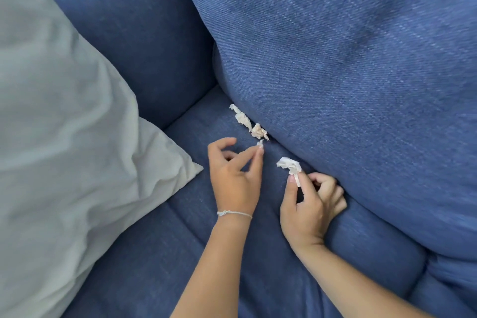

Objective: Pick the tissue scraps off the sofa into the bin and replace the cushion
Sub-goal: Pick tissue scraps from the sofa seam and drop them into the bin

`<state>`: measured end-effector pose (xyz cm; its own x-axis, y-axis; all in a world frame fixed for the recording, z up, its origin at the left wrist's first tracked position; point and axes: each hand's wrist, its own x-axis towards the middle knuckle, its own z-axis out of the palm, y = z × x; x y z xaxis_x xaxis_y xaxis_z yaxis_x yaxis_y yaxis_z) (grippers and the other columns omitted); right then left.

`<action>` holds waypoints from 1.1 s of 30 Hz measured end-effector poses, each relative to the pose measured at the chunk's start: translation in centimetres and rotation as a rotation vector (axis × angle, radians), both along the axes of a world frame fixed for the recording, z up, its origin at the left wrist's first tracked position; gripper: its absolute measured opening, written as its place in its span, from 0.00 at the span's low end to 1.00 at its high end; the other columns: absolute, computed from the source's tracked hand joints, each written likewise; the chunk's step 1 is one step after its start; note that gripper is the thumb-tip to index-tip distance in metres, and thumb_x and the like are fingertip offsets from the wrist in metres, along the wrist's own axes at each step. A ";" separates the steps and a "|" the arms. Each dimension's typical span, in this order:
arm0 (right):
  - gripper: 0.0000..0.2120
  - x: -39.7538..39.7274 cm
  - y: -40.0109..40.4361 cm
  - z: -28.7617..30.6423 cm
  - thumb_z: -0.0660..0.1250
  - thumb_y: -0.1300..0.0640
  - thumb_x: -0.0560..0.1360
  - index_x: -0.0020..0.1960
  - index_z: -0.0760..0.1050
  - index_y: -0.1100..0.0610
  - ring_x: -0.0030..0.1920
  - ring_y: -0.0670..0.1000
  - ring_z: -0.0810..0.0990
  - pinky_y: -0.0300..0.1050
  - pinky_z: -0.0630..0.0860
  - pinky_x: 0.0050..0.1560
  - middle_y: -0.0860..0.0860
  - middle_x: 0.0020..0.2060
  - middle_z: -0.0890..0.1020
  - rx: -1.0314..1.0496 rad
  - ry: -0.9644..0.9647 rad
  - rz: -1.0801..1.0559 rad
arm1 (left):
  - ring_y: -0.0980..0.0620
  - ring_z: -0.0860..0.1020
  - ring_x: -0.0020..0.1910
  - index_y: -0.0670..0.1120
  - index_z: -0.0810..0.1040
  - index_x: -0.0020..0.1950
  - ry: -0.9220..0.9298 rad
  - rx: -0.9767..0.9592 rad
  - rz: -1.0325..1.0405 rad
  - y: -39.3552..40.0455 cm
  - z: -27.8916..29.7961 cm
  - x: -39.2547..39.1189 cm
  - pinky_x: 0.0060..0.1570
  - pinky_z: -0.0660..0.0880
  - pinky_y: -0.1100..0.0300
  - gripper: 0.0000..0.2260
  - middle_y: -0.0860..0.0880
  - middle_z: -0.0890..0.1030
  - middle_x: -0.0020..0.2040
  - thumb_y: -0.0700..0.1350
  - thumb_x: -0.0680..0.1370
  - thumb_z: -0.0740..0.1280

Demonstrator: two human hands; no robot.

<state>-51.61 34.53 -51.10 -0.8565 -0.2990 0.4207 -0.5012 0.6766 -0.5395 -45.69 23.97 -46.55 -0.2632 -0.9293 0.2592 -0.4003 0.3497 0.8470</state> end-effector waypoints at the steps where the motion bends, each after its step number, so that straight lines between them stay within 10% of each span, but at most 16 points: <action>1: 0.07 -0.1 0.0 -0.1 0.68 0.52 0.76 0.47 0.85 0.51 0.50 0.58 0.72 0.54 0.63 0.53 0.51 0.47 0.75 0.005 0.008 0.003 | 0.54 0.74 0.41 0.53 0.88 0.44 0.074 0.055 0.027 0.0 0.1 0.4 0.44 0.72 0.70 0.04 0.48 0.73 0.58 0.43 0.74 0.77; 8: 0.06 -0.2 -0.3 0.8 0.69 0.53 0.75 0.46 0.86 0.50 0.50 0.58 0.71 0.56 0.65 0.54 0.52 0.47 0.77 -0.028 -0.048 -0.026 | 0.53 0.77 0.61 0.52 0.89 0.46 0.245 0.327 0.084 3.2 1.4 5.1 0.60 0.77 0.54 0.05 0.51 0.73 0.61 0.43 0.73 0.77; 12: 0.06 0.4 -0.4 2.8 0.69 0.54 0.76 0.45 0.86 0.53 0.51 0.62 0.73 0.57 0.65 0.55 0.55 0.47 0.78 -0.072 -0.136 0.004 | 0.54 0.75 0.65 0.53 0.89 0.47 0.310 0.286 0.122 4.7 3.0 7.9 0.61 0.75 0.61 0.06 0.52 0.73 0.61 0.43 0.74 0.77; 19: 0.05 6.7 -2.7 7.2 0.70 0.58 0.78 0.50 0.86 0.57 0.53 0.58 0.72 0.62 0.70 0.60 0.53 0.50 0.76 -0.233 -0.331 0.364 | 0.60 0.74 0.63 0.56 0.88 0.47 0.403 0.261 0.302 5.1 7.0 13.9 0.63 0.73 0.59 0.04 0.55 0.75 0.61 0.47 0.74 0.76; 22: 0.06 12.3 -3.9 10.0 0.68 0.55 0.80 0.47 0.83 0.52 0.56 0.53 0.70 0.47 0.72 0.60 0.48 0.52 0.74 -0.328 -0.446 0.615 | 0.52 0.77 0.63 0.60 0.87 0.48 0.421 0.094 0.360 5.6 9.8 18.7 0.61 0.76 0.54 0.04 0.54 0.77 0.59 0.52 0.75 0.75; 28: 0.10 26.4 -4.7 15.6 0.64 0.48 0.79 0.46 0.78 0.32 0.53 0.49 0.75 0.32 0.72 0.51 0.44 0.50 0.71 -0.499 -0.563 1.133 | 0.52 0.79 0.57 0.57 0.86 0.49 0.185 -0.300 0.534 7.7 13.8 35.6 0.55 0.74 0.66 0.04 0.54 0.78 0.56 0.53 0.75 0.74; 33: 0.12 40.2 -4.6 15.1 0.64 0.47 0.80 0.57 0.83 0.49 0.51 0.51 0.74 0.35 0.70 0.54 0.43 0.46 0.70 -0.334 -0.636 1.523 | 0.68 0.76 0.53 0.58 0.83 0.48 -0.120 -0.261 0.802 10.2 14.7 50.8 0.52 0.70 0.76 0.04 0.53 0.77 0.53 0.49 0.75 0.75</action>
